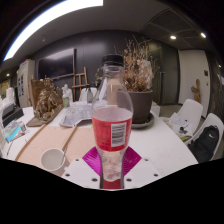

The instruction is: Pour water

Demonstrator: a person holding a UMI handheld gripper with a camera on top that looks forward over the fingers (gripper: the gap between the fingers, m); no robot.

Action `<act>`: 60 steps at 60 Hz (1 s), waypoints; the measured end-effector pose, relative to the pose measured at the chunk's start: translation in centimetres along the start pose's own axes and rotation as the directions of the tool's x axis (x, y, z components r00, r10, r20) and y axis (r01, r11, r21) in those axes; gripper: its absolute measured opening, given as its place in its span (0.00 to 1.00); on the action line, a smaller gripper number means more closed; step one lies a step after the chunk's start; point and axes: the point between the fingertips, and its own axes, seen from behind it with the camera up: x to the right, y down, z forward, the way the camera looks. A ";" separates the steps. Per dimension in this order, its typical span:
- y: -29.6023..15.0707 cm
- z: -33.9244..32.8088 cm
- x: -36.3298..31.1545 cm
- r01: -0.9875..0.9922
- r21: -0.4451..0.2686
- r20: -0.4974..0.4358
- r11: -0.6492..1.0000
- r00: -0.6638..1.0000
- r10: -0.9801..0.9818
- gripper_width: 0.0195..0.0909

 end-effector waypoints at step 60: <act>3.5 -11.5 -2.3 -0.027 -0.207 -0.108 0.978 0.994 0.004 0.92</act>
